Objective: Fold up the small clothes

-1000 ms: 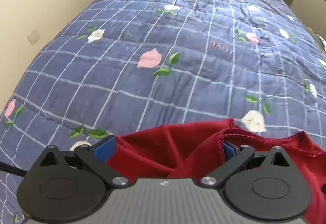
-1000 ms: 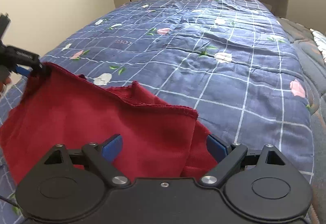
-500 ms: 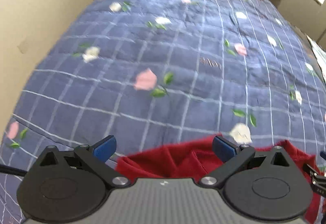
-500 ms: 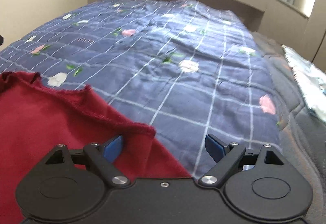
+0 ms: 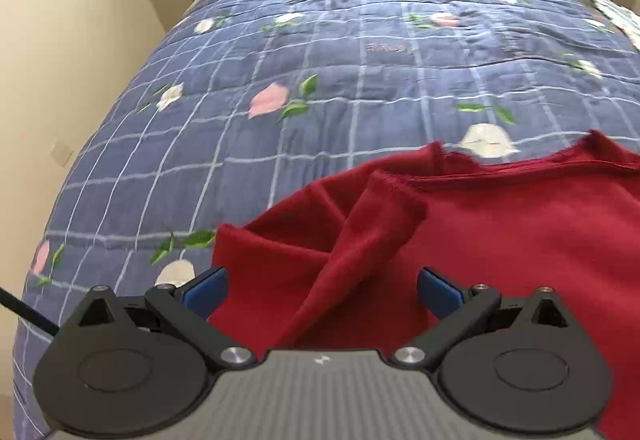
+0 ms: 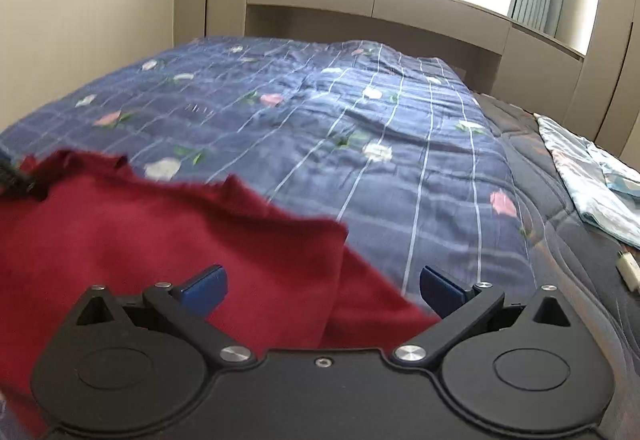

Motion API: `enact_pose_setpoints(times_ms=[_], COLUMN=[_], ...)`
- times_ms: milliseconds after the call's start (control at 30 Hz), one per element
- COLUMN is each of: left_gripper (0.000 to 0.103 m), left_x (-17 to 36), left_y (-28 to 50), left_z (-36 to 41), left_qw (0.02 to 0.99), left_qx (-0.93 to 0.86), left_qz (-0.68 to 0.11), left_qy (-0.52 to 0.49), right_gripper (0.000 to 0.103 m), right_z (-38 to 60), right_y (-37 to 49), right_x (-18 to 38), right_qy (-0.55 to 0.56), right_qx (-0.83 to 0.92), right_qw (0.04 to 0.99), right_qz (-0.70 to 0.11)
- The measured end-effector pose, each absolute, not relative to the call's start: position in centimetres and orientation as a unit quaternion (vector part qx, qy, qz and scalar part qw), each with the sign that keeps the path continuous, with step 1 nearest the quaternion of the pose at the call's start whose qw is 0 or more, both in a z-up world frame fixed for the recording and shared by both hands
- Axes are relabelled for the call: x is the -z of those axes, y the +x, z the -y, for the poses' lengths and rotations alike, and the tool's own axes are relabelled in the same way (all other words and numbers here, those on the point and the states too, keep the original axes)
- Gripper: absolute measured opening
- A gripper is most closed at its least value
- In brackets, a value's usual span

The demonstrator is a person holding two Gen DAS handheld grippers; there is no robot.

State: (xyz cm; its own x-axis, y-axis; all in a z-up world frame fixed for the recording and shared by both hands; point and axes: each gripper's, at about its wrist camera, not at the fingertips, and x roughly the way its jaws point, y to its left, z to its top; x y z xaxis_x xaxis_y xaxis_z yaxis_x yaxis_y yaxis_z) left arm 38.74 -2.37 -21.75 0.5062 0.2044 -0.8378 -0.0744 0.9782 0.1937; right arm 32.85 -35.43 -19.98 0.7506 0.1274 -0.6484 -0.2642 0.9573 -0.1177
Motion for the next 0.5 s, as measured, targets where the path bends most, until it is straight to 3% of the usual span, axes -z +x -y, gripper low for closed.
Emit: enact_pose_setpoints(times_ms=[267,500], left_gripper=[0.103,0.103], left_x=[22.5,22.9], left_y=[40.4,42.0], left_z=[-1.8,-7.2], left_qw=[0.87,0.86], left_qx=[-0.165,-0.142], left_qz=[-0.464,-0.486], left_qy=[0.03,-0.062], right_gripper=[0.102,0.102], right_z=[34.1,32.8], right_y=[29.3,28.0], right_x=[20.6,20.2], right_qy=[-0.108,-0.093], right_qx=[-0.051,0.001], right_qw=[0.926,0.926], right_qz=[-0.358,-0.365])
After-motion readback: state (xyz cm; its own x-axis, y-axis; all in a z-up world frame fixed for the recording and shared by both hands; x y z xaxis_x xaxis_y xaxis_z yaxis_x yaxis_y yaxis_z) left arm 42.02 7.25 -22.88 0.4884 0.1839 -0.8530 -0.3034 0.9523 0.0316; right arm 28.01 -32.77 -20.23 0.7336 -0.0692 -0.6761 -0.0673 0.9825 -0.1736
